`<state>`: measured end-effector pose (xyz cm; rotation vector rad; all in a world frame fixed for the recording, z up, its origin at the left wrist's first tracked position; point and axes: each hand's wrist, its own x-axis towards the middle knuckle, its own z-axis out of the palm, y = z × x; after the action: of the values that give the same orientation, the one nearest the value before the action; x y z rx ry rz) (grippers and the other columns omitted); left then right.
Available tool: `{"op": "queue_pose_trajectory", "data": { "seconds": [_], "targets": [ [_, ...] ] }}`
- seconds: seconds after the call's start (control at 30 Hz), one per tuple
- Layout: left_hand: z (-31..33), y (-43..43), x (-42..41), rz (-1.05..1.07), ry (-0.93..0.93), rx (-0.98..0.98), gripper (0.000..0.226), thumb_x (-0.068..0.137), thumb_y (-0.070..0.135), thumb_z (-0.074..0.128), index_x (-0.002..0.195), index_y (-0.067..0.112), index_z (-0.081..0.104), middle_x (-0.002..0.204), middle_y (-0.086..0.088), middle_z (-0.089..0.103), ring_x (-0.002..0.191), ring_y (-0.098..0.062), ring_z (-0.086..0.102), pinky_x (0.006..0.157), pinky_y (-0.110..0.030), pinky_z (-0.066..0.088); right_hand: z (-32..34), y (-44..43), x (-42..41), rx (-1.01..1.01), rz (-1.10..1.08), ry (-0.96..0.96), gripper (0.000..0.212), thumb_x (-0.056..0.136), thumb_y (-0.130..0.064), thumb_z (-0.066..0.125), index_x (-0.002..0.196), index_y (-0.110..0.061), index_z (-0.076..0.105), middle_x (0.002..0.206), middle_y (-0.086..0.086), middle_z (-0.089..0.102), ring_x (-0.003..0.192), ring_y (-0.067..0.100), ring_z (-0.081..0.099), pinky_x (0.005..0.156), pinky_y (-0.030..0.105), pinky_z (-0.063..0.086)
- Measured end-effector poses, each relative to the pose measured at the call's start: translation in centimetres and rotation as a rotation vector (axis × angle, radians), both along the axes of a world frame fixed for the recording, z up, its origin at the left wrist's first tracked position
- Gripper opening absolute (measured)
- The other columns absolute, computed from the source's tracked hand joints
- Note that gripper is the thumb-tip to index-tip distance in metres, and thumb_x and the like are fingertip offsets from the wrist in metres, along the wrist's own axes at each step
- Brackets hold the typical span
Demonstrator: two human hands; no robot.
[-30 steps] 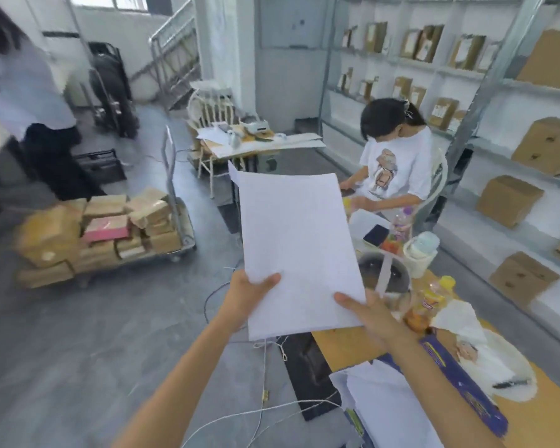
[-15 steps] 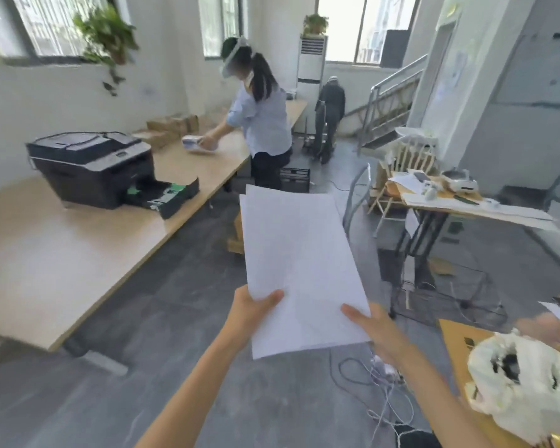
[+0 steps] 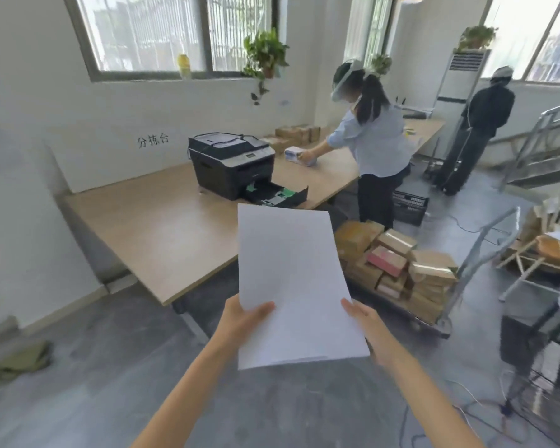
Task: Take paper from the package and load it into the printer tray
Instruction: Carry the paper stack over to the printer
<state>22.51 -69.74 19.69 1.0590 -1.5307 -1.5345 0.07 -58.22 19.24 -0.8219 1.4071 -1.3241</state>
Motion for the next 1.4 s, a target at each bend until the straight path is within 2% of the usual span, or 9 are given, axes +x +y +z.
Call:
{"op": "queue_pose_trajectory", "data": {
  "seconds": [0.13, 0.33, 0.47, 0.57, 0.8, 0.9, 1.0, 1.13, 1.4],
  "targets": [
    [-0.2, -1.5, -1.7, 0.049, 0.021, -0.01, 0.016, 0.079, 0.021, 0.074, 0.093, 0.023, 0.066, 0.092, 0.007, 0.072, 0.074, -0.002, 0.071, 0.058, -0.016, 0.054, 0.9, -4.5, -2.7, -0.028, 0.08, 0.005, 0.041, 0.089, -0.036, 0.053, 0.121, -0.011, 0.057, 0.115, 0.008, 0.07, 0.105, 0.028, 0.067, 0.095, 0.046, 0.05],
    [-0.2, -3.6, -6.5, 0.148, 0.053, 0.022, 0.017, 0.08, 0.021, 0.073, 0.095, 0.021, 0.066, 0.092, 0.005, 0.073, 0.076, -0.007, 0.072, 0.06, -0.018, 0.056, 1.6, -9.1, -7.8, -0.082, 0.185, 0.043, 0.032, 0.095, -0.029, 0.048, 0.121, -0.011, 0.055, 0.115, 0.008, 0.069, 0.102, 0.027, 0.067, 0.091, 0.046, 0.053],
    [-0.7, -4.7, -8.4, 0.195, 0.058, 0.048, 0.023, 0.082, 0.023, 0.071, 0.102, 0.014, 0.066, 0.102, -0.006, 0.072, 0.09, -0.023, 0.071, 0.073, -0.032, 0.06, 1.4, -11.2, -9.9, -0.098, 0.226, 0.037, 0.039, 0.089, -0.032, 0.051, 0.121, -0.01, 0.054, 0.114, 0.008, 0.068, 0.1, 0.026, 0.068, 0.086, 0.043, 0.055],
    [-1.2, -5.3, -8.9, 0.261, 0.07, 0.087, 0.028, 0.085, 0.024, 0.068, 0.108, 0.011, 0.063, 0.107, -0.009, 0.07, 0.093, -0.025, 0.07, 0.081, -0.04, 0.058, 0.6, -12.4, -10.6, -0.089, 0.23, 0.01, 0.034, 0.094, -0.026, 0.049, 0.122, -0.008, 0.055, 0.118, 0.012, 0.066, 0.103, 0.028, 0.066, 0.088, 0.045, 0.054],
    [-2.5, -8.0, -8.3, 0.342, 0.125, 0.111, 0.033, 0.088, 0.022, 0.062, 0.119, 0.008, 0.06, 0.108, -0.008, 0.069, 0.091, -0.022, 0.07, 0.069, -0.028, 0.061, -1.4, -16.5, -10.2, -0.038, 0.243, -0.053, 0.032, 0.095, -0.023, 0.049, 0.124, -0.008, 0.055, 0.124, 0.014, 0.064, 0.109, 0.033, 0.064, 0.093, 0.052, 0.051],
    [-2.7, -10.1, -7.7, 0.348, 0.161, 0.115, 0.028, 0.091, 0.023, 0.059, 0.115, 0.01, 0.061, 0.102, -0.003, 0.071, 0.084, -0.017, 0.071, 0.068, -0.028, 0.061, -1.8, -19.1, -9.6, -0.035, 0.25, -0.057, 0.032, 0.096, -0.021, 0.048, 0.124, -0.008, 0.055, 0.124, 0.013, 0.064, 0.109, 0.033, 0.064, 0.092, 0.05, 0.052],
    [-2.9, -13.2, -6.7, 0.379, 0.192, 0.132, 0.022, 0.096, 0.028, 0.05, 0.102, 0.012, 0.065, 0.096, -0.003, 0.071, 0.078, -0.016, 0.071, 0.067, -0.029, 0.06, -2.3, -22.2, -8.6, -0.033, 0.253, -0.069, 0.03, 0.096, -0.02, 0.048, 0.122, -0.01, 0.056, 0.122, 0.01, 0.065, 0.107, 0.03, 0.065, 0.087, 0.044, 0.056],
    [-3.1, -17.0, -5.0, 0.387, 0.159, 0.129, 0.02, 0.097, 0.029, 0.048, 0.101, 0.017, 0.063, 0.104, -0.011, 0.069, 0.09, -0.028, 0.068, 0.083, -0.045, 0.056, -3.1, -26.1, -7.0, -0.018, 0.234, -0.081, 0.032, 0.095, -0.02, 0.048, 0.125, -0.007, 0.054, 0.125, 0.014, 0.063, 0.109, 0.034, 0.063, 0.088, 0.046, 0.055],
    [-3.0, -22.3, -3.6, 0.361, 0.126, 0.11, 0.016, 0.096, 0.028, 0.05, 0.098, 0.018, 0.063, 0.103, -0.011, 0.068, 0.09, -0.029, 0.066, 0.084, -0.047, 0.055, -3.7, -30.6, -5.6, 0.008, 0.183, -0.089, 0.026, 0.095, -0.022, 0.049, 0.119, -0.015, 0.059, 0.122, 0.009, 0.065, 0.108, 0.031, 0.064, 0.09, 0.048, 0.053]
  ]
}}
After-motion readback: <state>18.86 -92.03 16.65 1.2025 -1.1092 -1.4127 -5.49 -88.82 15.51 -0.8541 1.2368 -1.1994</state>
